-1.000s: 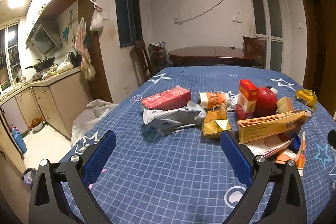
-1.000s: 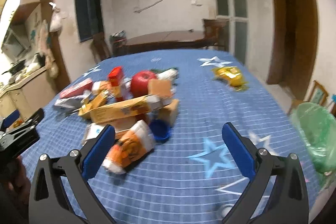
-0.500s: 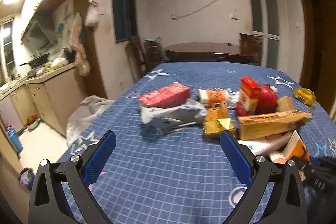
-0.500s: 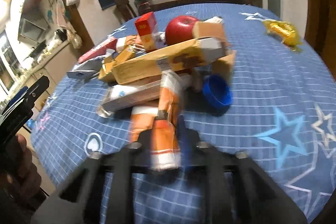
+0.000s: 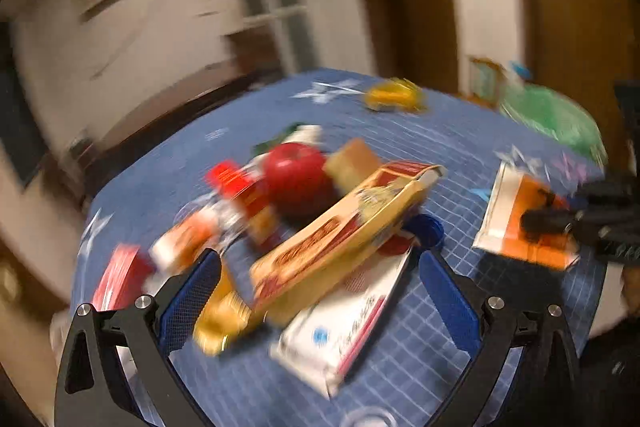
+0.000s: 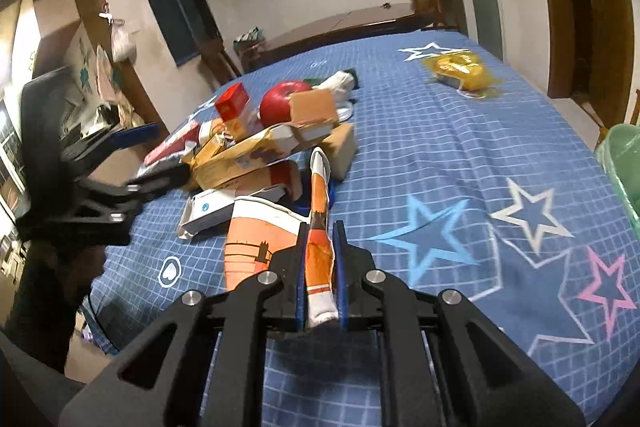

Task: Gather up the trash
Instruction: 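Grasp the tall tan snack box with the left tool, then carry both boxes over the green bin and open both tools to drop them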

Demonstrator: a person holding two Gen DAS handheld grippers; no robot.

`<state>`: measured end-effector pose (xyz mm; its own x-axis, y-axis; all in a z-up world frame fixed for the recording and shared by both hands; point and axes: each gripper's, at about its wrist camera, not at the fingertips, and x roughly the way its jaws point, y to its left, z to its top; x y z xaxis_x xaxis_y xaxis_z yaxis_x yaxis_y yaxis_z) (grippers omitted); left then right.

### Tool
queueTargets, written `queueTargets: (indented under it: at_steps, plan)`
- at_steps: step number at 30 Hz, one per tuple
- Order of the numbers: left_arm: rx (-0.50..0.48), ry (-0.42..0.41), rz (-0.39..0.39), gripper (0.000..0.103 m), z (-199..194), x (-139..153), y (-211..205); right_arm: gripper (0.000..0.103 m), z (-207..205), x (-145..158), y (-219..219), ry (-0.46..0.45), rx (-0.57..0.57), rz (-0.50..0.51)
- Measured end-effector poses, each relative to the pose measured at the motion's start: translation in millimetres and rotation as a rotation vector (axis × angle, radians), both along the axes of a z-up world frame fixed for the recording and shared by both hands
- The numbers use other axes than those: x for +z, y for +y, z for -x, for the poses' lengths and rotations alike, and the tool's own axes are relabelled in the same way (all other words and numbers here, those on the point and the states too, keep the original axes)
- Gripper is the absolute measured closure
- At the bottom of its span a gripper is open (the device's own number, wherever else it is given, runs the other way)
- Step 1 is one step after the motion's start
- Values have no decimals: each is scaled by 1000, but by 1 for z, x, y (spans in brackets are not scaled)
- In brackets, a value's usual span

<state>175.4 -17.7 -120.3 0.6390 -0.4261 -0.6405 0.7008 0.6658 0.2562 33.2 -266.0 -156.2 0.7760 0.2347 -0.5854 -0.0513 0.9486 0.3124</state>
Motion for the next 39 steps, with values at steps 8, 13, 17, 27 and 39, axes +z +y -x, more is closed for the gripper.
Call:
queueTargets:
  at_steps: [8, 13, 17, 27, 39]
  plan:
    - [-136, 128, -136, 4, -54, -32, -36, 93, 7, 1, -18, -10, -43, -24]
    - [-106, 120, -171, 39, -61, -49, -42, 93, 7, 0, -20, -8, -46, -28]
    - [-80, 148, -117, 63, -62, -36, -32, 93, 9, 1, -18, -19, -40, -19]
    - [51, 101, 15, 70, -21, 29, 6, 93, 15, 23, -23, -92, -54, 22]
    - [10, 56, 81, 71, 38, 80, -117, 93, 53, 77, -97, -204, -264, 180]
